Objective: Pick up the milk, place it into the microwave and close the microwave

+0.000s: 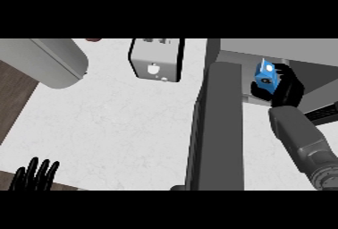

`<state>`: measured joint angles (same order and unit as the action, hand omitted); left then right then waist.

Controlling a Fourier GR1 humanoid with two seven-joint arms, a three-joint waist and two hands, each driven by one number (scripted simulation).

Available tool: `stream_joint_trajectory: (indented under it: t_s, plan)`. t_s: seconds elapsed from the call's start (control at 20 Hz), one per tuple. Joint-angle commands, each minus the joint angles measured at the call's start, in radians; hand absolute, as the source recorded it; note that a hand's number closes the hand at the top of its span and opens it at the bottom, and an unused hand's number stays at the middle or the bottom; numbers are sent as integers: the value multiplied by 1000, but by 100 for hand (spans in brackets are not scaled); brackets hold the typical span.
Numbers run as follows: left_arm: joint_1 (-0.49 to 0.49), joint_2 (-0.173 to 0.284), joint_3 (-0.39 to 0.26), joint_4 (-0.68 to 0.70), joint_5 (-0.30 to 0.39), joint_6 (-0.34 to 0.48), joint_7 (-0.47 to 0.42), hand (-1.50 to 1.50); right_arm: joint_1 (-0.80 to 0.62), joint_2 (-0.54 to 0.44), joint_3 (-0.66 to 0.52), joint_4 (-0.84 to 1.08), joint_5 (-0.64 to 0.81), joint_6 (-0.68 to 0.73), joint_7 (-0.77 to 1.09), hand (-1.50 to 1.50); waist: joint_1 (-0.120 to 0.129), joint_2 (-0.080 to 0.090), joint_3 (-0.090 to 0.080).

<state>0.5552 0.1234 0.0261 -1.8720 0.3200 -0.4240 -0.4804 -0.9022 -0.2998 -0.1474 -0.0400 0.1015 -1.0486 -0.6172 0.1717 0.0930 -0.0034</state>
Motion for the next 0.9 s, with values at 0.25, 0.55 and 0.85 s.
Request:
stream_joint_trajectory:
  t_s: [0.25, 0.55, 0.85]
  plan:
    - [-47, 10, -1, 37, -21, 1, 8, -150, -82, 65, 139, 25, 141, 64, 52, -150, 24, -19, 10]
    - [-54, -1, -3, 51, -19, 8, 10, -150, -109, 93, 150, 24, 151, 161, 39, -150, 15, -18, 11]
    - [-70, -8, -8, 29, -45, 18, -9, -150, -104, 149, 149, 17, 150, 239, 14, -150, 0, -24, 13]
